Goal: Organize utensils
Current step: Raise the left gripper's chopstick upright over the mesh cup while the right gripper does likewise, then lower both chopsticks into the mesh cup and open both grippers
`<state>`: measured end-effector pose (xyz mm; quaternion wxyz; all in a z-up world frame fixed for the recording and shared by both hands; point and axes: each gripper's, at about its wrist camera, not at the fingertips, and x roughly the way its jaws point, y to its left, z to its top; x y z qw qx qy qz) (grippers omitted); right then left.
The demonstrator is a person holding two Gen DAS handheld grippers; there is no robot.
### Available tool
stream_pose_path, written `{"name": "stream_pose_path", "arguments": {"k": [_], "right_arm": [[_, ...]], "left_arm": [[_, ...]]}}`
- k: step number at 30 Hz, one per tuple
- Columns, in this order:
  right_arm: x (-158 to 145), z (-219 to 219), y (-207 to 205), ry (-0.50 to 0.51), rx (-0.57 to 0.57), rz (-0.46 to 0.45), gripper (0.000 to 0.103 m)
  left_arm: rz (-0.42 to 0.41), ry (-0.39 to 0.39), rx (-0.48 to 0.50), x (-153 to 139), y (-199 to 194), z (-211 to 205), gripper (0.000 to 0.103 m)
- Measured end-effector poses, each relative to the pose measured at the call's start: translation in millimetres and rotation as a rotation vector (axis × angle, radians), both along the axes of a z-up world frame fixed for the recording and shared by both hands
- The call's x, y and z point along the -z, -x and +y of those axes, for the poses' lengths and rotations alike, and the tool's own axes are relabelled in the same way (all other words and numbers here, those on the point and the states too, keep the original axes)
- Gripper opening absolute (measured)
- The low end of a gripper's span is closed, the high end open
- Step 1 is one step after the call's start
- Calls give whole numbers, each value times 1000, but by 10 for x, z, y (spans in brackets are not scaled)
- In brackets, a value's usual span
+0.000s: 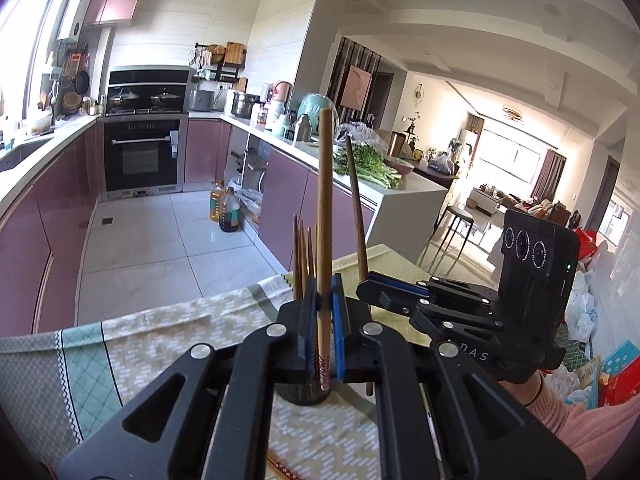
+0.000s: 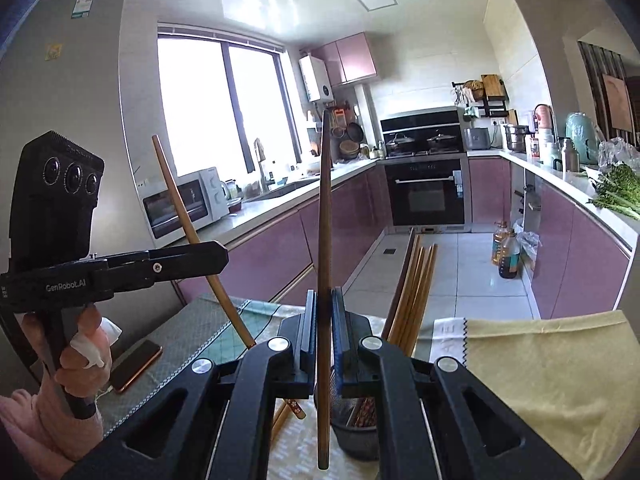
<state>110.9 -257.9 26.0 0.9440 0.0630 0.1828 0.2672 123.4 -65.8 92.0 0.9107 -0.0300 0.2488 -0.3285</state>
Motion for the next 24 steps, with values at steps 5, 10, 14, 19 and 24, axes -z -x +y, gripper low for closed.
{"name": "stream_pose_path", "arguments": {"k": [5,10,14,19,24], "right_arm": [[-109,6,-87,-10,25,-35,6],[-98,9,-219,-24,48,-39,6],[-44,26,-279,-30,71,-40,6],[45,87,-356,-15,94,-32,6],[140,144,-405,4,108,-15,6]], "left_arm": [[-21,-7,-6,-67,-45,-103,8],[-40,-35,-23,-83,-94,-225,8],[-42,-63,-30,-2,-145,-289,7],[-12,-94,-34,145,-209,-364,8],[11,-115,-33,186,-234,-450,8]]}}
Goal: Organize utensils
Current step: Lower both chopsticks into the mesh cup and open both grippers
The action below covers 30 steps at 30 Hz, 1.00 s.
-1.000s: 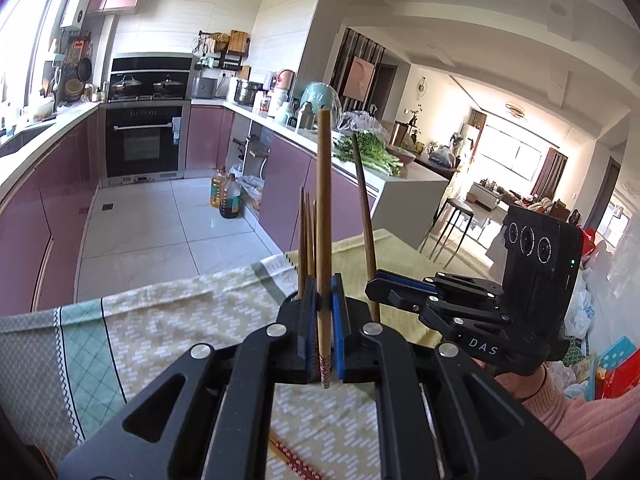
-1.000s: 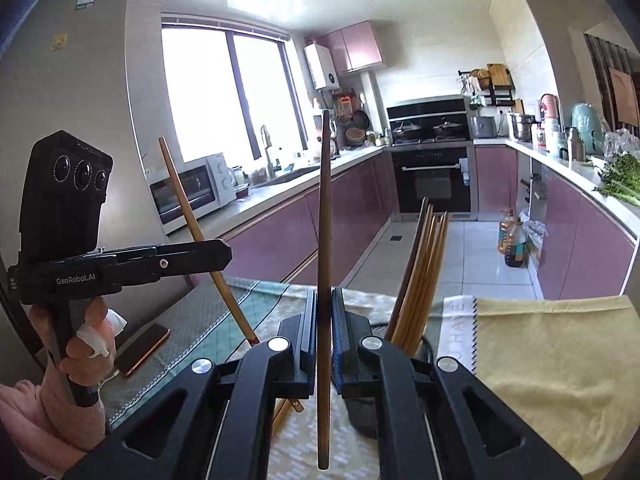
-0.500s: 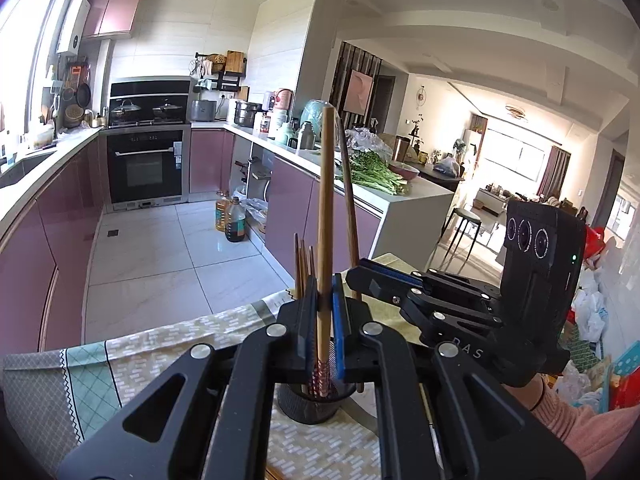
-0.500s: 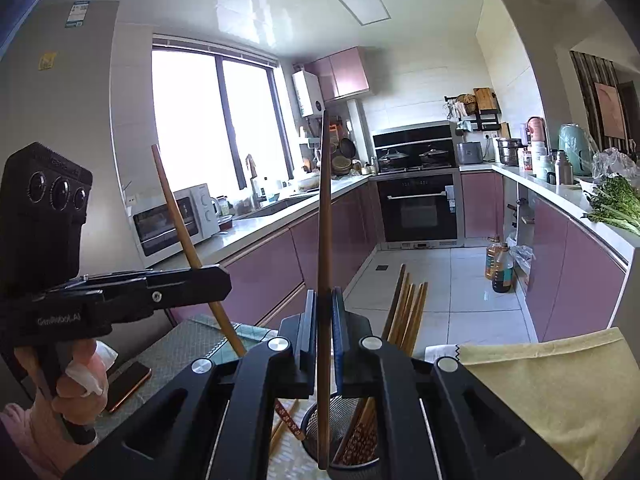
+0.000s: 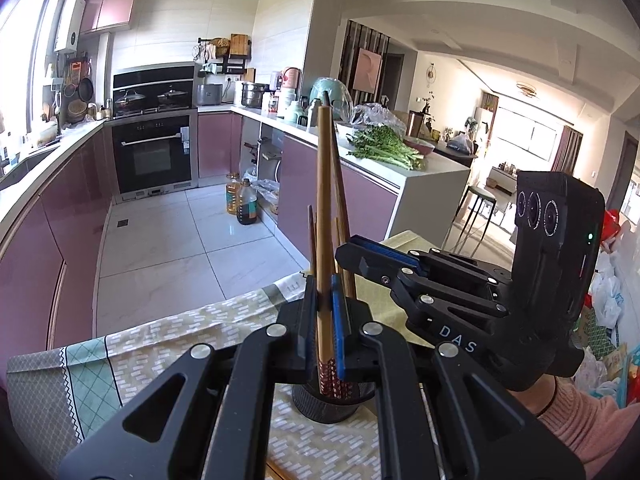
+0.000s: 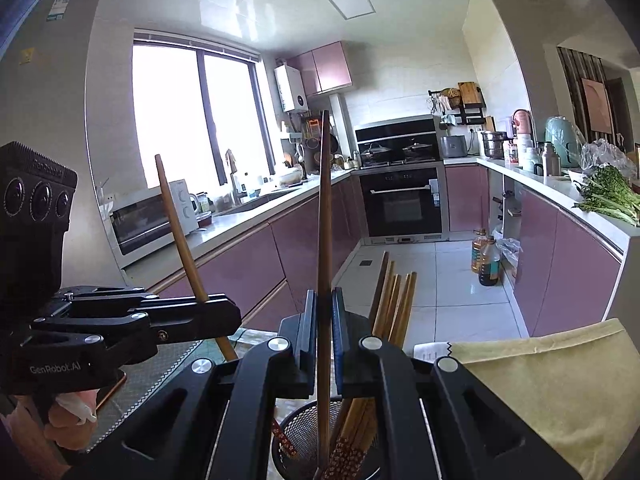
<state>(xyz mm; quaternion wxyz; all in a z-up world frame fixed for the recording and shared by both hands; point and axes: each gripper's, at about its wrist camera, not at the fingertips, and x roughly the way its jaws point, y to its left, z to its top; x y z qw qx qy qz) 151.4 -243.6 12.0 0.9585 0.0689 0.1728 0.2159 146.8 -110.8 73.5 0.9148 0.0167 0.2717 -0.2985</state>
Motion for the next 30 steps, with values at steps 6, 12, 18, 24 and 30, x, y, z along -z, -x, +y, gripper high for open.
{"name": "stream_pose_path", "arguments": {"k": [6,12,18,24,30], "right_arm": [[131,30,-36,11,0,40,6],[216,36,-15,9,-4,81,6],[327,-11,-14,6,1,124,6],[457,-59,-22,11,13,176,6],[523,-101,-43,4,30,215,7]], "left_arm": [[31,-36,16,119,-22,-46,7],[58,-68,34,186,-122,-74,8],[98,-101,47,266,-212,-133,8],[147,-116,66,378,-333,-181,8],[177,-123,56,518,-452,-229,8]]}}
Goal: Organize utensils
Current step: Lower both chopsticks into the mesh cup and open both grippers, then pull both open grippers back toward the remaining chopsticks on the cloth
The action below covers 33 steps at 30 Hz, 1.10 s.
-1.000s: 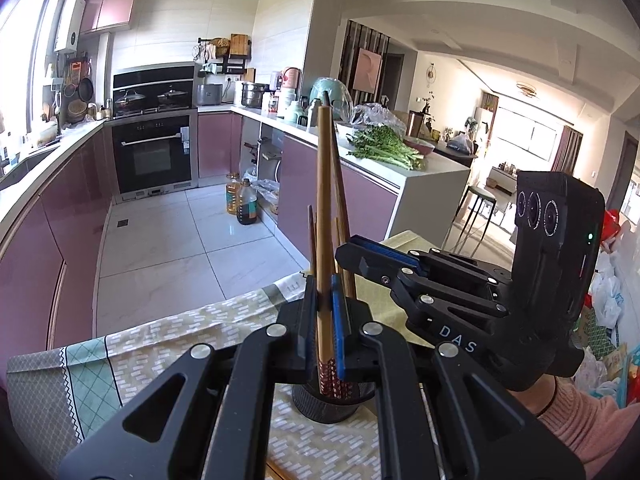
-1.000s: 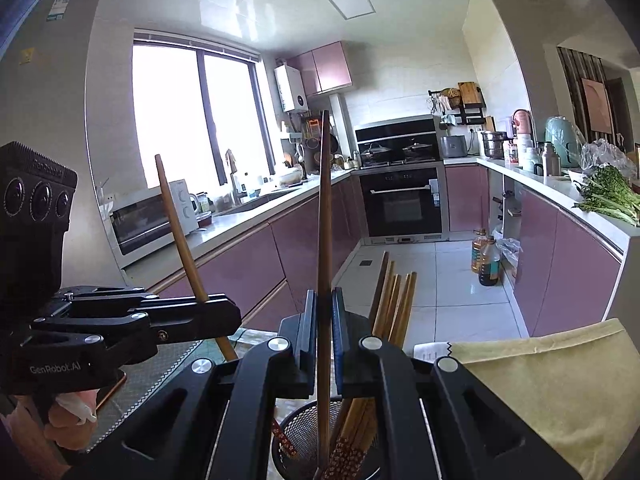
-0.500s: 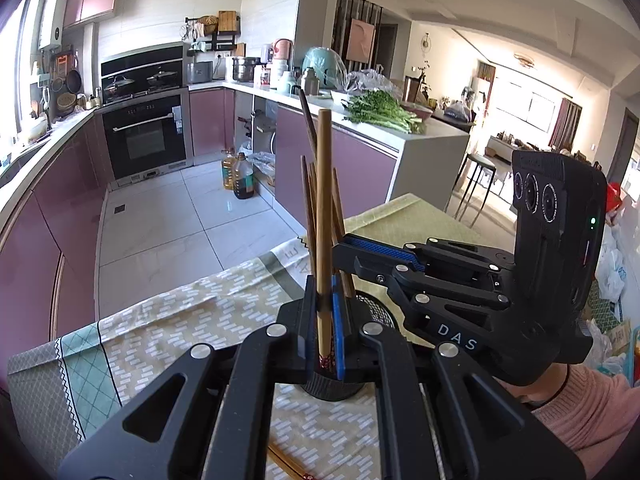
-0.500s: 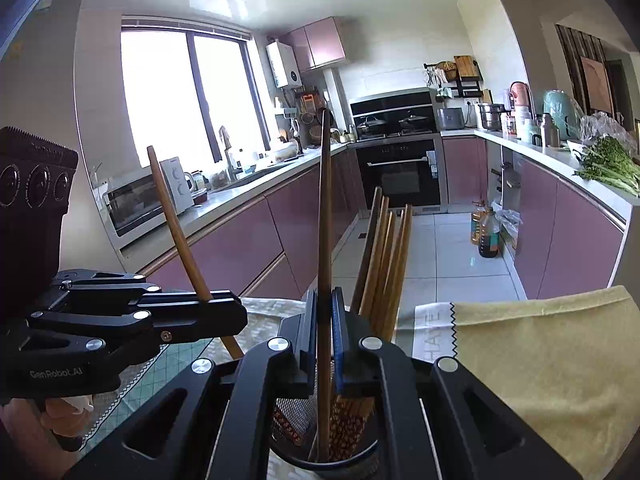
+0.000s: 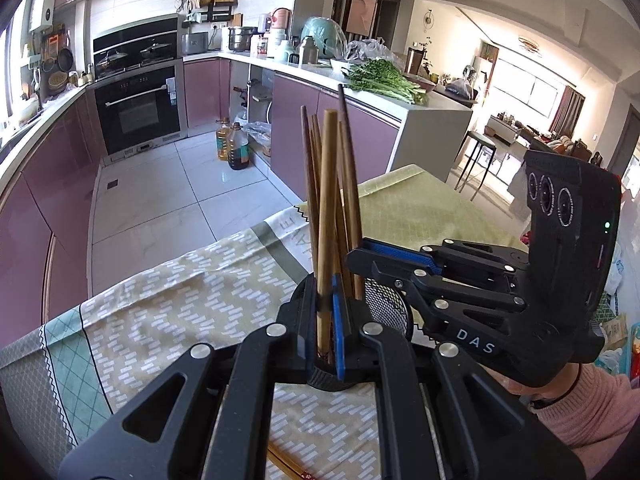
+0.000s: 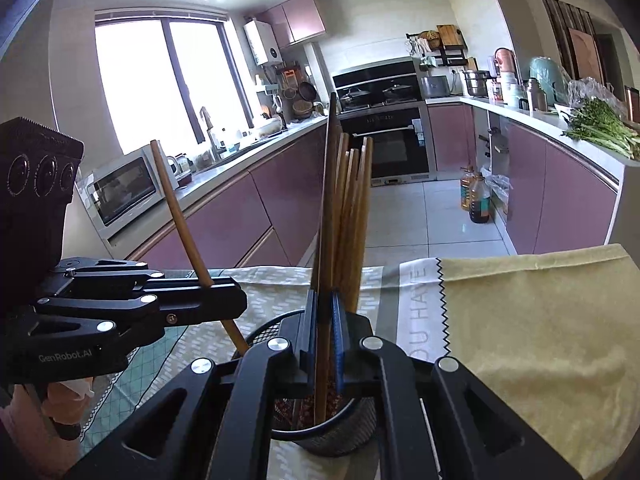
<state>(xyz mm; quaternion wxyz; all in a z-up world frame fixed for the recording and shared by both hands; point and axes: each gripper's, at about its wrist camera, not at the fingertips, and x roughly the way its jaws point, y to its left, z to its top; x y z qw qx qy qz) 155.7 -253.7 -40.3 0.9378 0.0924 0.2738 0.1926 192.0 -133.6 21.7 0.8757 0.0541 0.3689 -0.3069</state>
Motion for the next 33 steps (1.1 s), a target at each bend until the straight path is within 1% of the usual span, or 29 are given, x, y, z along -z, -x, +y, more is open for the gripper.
{"name": "stream_pose_path", "arguments": {"k": [4,8,11,12,14,16,17,19,21,23,24,26,27,30,32,33], "right_arm": [[30,-13,-31,1,14,25,8],[45,-44,-14,8,19,34,8],[30,-27,40,21,11,28,12],[23,-26,59,25,6,24,15],[-4,2,131,38,-10,9,24],[-48,32,236,46,-28,-18,35],[-70,49,282,48,-39,-28,37],[-114,86,389,52,-59,-54,51],[-158,144,523,62,-93,-86,55],[-190,209,651,76,-127,-111,56],[-195,241,699,76,-147,-114,58],[-187,299,748,71,-184,-106,58],[-164,339,765,70,-207,-94,58],[-32,477,801,82,-260,-49,58],[93,584,791,97,-288,-1,55],[149,630,783,101,-299,20,52]], "left_arm": [[13,5,-8,76,-61,-1,8],[22,18,-27,155,-90,36,13],[25,39,-44,203,-53,108,13],[23,47,-50,212,-29,136,14],[3,56,-66,229,60,217,15],[-14,74,-86,244,150,314,20],[-22,86,-96,253,203,373,21],[-42,100,-127,271,314,502,23],[-59,116,-151,280,420,627,28],[-80,131,-196,300,539,793,31],[-87,134,-218,314,592,866,33],[-90,133,-257,355,672,996,34],[-86,132,-270,388,707,1061,37],[-75,110,-302,503,815,1185,51],[-64,80,-321,609,881,1229,52],[-56,70,-328,659,916,1243,53]]}}
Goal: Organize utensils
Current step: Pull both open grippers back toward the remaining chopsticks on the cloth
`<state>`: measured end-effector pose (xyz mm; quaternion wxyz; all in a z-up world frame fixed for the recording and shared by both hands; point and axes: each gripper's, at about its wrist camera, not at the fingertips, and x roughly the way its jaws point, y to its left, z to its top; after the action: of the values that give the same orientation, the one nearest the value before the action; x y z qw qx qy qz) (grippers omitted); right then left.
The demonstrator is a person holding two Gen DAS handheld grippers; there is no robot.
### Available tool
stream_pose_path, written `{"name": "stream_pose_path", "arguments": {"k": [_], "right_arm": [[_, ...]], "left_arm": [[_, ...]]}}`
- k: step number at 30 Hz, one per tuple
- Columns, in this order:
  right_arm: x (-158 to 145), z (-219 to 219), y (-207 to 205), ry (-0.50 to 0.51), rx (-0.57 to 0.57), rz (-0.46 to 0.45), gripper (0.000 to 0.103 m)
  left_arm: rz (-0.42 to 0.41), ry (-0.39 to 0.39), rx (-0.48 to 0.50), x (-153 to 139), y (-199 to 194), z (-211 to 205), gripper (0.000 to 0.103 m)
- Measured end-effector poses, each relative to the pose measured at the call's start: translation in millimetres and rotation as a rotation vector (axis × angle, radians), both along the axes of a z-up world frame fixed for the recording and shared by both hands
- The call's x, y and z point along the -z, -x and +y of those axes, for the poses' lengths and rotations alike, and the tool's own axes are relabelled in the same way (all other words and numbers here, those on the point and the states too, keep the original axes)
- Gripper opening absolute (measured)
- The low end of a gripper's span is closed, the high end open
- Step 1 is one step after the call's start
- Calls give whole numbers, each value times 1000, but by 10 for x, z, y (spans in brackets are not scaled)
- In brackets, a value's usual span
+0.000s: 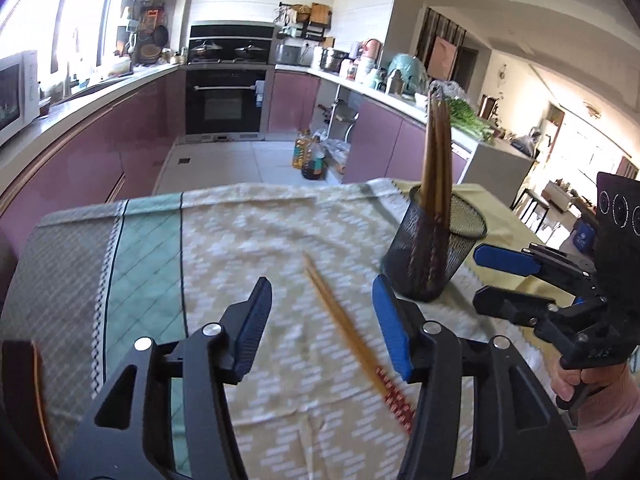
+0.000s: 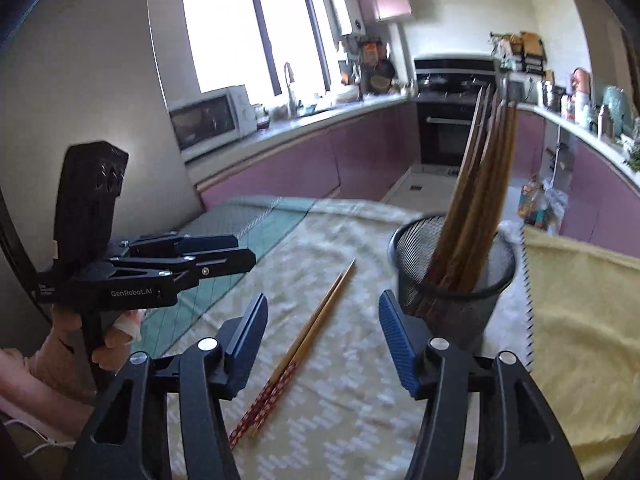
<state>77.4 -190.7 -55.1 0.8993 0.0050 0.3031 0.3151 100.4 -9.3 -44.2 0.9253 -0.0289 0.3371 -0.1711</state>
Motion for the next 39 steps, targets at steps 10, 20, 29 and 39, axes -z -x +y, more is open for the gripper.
{"name": "stream_pose_path", "arguments": {"k": [10,20,29,39], "right_arm": [[490,338,-76,73,-48,189,32],[576,402,-89,106,-48,219,27],[624,422,-118,108,-27,238,25],[637,326,-124,92,4,261,24]], "left_arm": [[57,-41,-52,302,198,63,69],[111,-42,-73,415,226,102,69],[117,-47,-39,430,243,53,66],[144,-65,10,472,181,-91,62]]}}
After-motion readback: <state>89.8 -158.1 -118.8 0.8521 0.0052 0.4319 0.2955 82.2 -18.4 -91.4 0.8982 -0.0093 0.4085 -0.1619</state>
